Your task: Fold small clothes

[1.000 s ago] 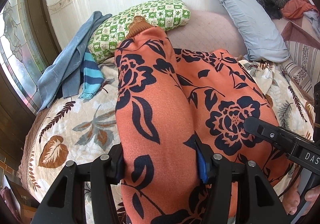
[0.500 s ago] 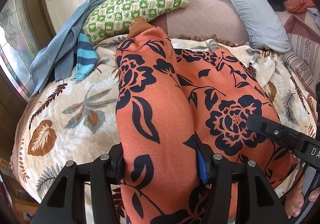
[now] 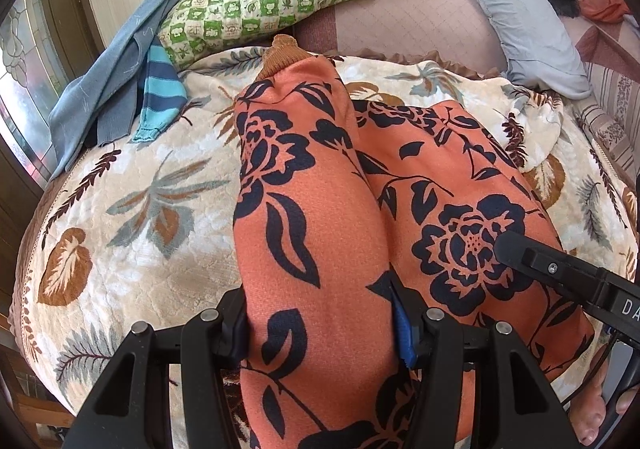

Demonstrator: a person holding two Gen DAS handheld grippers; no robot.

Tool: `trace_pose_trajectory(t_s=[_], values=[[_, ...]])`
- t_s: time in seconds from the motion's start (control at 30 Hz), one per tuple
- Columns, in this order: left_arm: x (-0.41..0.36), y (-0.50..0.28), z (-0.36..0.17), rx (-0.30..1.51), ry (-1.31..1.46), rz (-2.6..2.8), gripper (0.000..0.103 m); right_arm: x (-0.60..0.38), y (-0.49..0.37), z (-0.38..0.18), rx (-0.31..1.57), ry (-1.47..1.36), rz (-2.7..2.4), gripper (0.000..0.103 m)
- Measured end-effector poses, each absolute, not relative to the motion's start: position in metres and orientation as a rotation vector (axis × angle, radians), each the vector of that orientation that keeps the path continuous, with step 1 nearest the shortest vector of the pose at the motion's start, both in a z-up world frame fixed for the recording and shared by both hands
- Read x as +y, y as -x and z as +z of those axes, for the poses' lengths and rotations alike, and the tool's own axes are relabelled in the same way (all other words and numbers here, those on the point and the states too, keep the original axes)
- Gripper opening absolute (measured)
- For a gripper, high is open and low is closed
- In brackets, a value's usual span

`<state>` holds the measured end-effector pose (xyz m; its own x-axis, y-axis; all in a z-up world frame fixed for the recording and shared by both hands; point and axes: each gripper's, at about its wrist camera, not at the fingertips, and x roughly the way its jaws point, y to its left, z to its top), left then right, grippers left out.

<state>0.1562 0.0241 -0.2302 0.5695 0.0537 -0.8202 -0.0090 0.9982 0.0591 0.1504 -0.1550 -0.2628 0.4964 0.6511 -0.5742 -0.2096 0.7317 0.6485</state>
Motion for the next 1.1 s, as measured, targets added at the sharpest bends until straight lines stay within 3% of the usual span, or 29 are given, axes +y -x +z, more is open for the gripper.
trace_pose_trajectory(t_s=[0.8,1.1], values=[[0.029,-0.189,-0.257,1.006,-0.028,0.040,0.058,-0.152,-0.173,-0.282,0.939,-0.572,0.479,0.044],[0.034,-0.191,-0.264,1.021,-0.008,0.026,0.064,-0.151,-0.179,-0.293,0.986,-0.567,0.446,0.044]])
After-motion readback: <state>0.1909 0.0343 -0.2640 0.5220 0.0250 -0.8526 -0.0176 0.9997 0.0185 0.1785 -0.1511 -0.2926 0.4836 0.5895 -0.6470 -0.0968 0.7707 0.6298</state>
